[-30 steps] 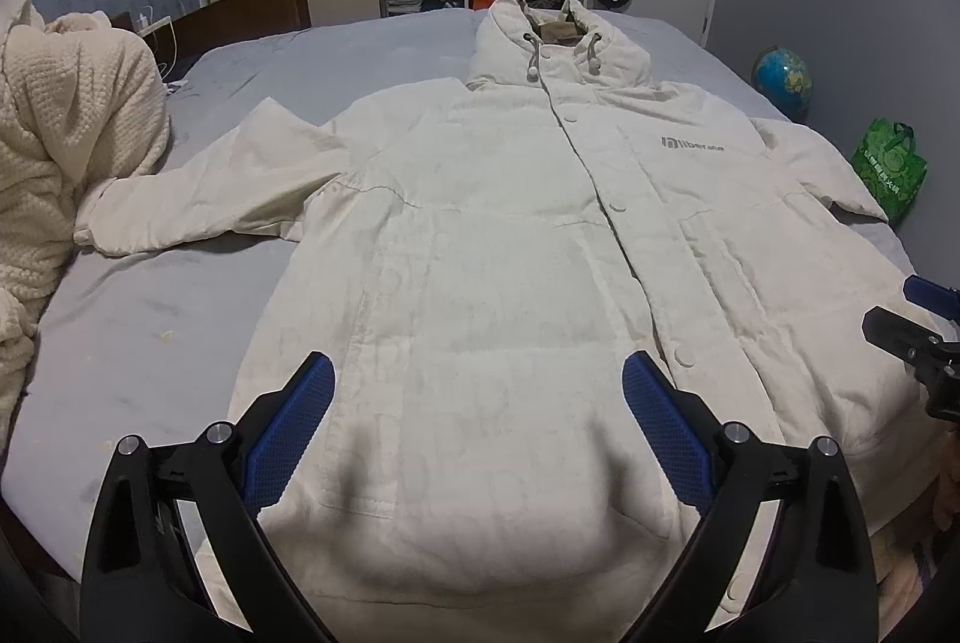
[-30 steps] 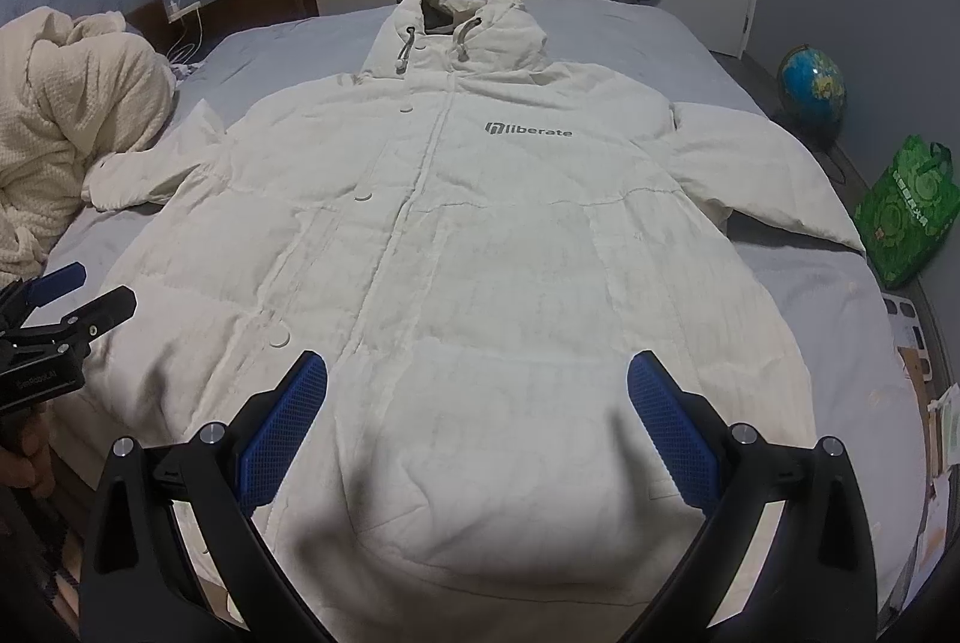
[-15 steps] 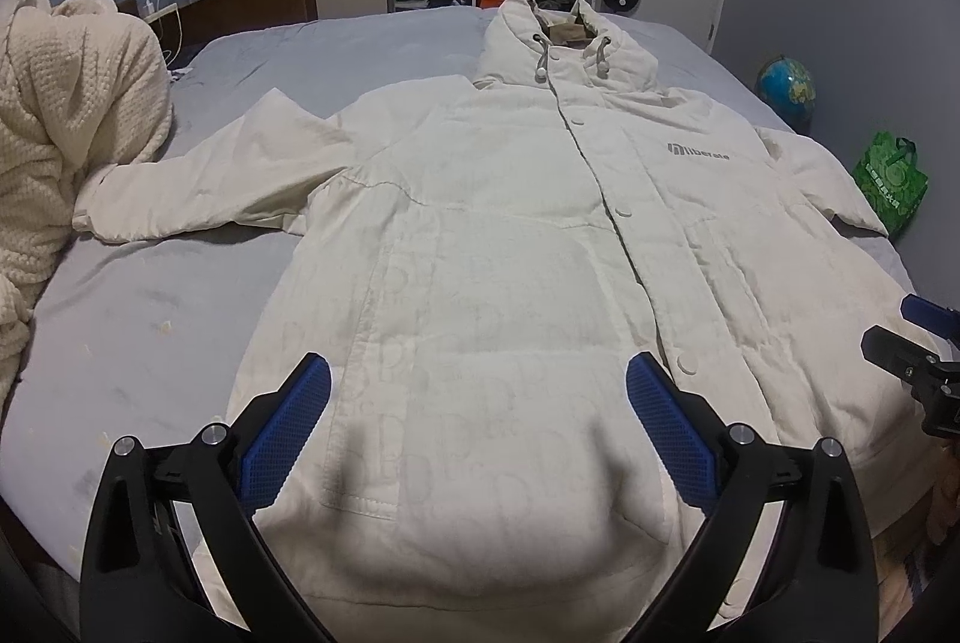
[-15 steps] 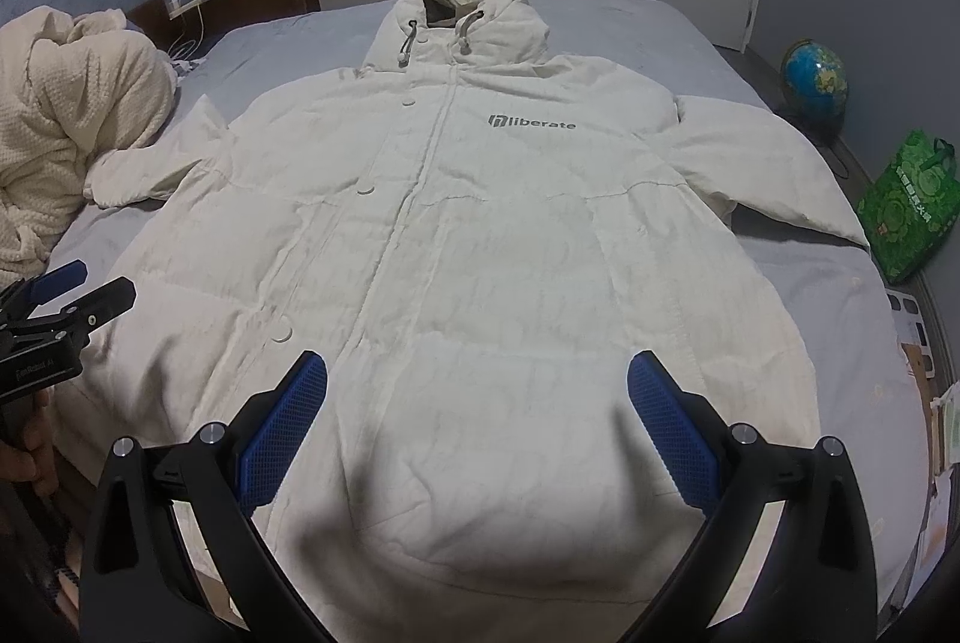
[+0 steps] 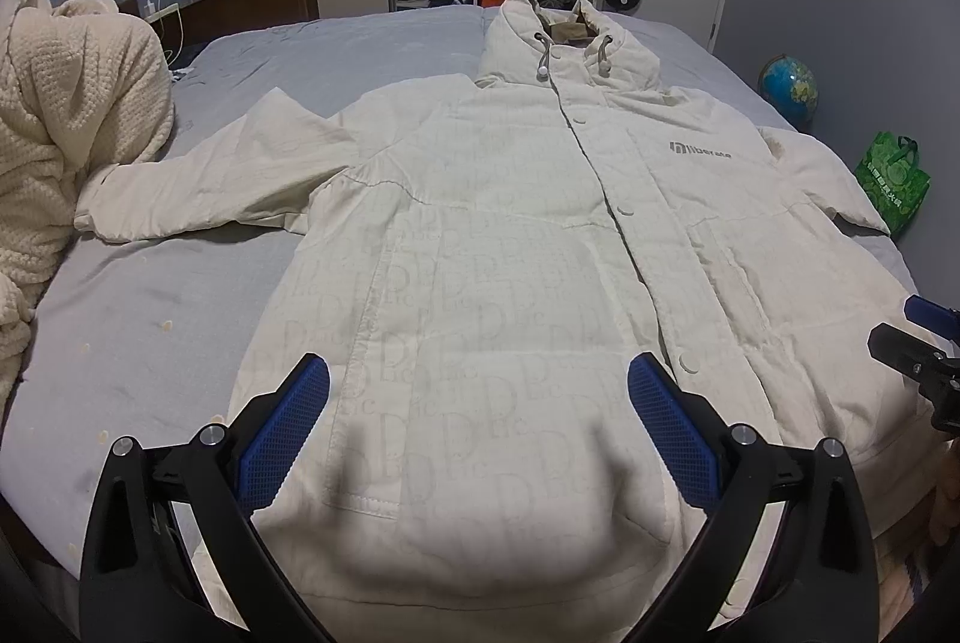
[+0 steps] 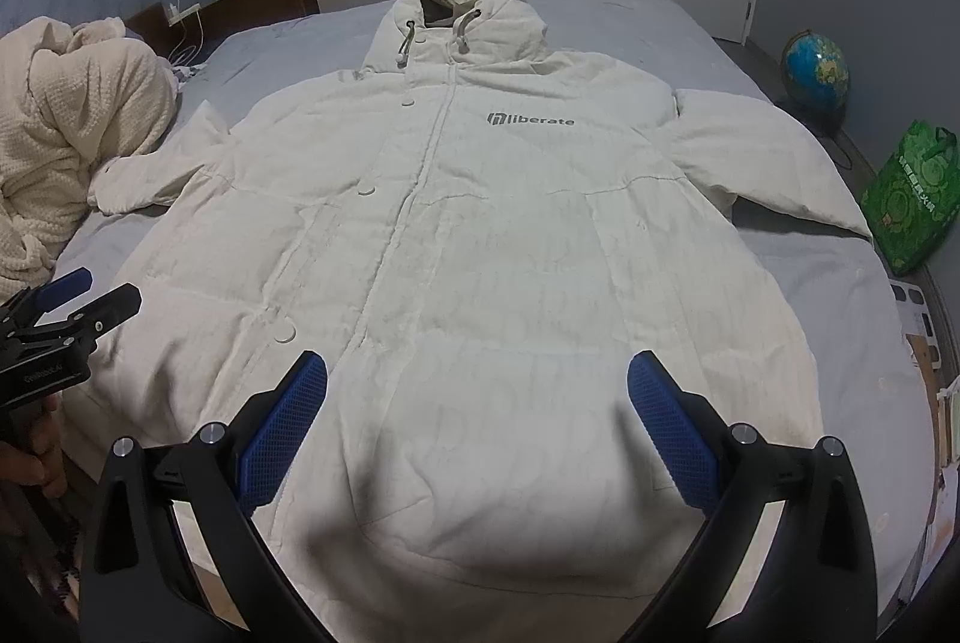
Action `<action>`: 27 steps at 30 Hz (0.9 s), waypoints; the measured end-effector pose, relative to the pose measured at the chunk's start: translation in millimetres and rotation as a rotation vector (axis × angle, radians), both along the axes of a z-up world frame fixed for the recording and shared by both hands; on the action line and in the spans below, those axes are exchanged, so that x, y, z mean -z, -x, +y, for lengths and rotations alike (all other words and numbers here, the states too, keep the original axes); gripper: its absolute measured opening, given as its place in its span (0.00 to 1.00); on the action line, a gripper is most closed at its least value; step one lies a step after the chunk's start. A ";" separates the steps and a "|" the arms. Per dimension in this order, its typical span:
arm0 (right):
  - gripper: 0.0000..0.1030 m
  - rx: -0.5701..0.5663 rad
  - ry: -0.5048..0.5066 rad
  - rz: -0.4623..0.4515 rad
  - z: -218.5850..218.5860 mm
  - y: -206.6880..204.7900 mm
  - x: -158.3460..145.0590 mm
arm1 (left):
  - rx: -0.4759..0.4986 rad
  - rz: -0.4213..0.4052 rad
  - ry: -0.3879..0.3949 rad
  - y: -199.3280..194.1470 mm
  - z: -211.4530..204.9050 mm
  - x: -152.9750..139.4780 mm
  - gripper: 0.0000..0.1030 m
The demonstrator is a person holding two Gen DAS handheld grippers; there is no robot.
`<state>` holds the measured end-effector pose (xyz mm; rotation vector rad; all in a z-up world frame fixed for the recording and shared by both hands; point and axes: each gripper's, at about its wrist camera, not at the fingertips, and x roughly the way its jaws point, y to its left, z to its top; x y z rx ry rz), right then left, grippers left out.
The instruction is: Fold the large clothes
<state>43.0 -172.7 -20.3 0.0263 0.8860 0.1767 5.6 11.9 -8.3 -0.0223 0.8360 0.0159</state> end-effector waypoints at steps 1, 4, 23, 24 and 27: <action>0.94 -0.001 0.000 0.001 -0.1 -0.2 0.0 | 0.000 0.001 -0.001 0.0 0.0 0.1 0.93; 0.94 -0.001 -0.003 0.003 -0.5 -0.2 -0.5 | -0.001 0.002 -0.003 -0.3 0.5 0.2 0.93; 0.94 0.014 0.003 0.009 -2.6 -1.9 -0.4 | 0.000 0.002 -0.009 -0.4 0.5 0.2 0.93; 0.94 0.014 0.003 0.009 -2.3 -2.0 -0.3 | 0.001 0.002 -0.010 -0.2 0.8 0.0 0.93; 0.94 0.014 0.003 0.009 -2.2 -2.0 0.2 | 0.003 0.004 -0.015 -0.2 0.9 0.0 0.93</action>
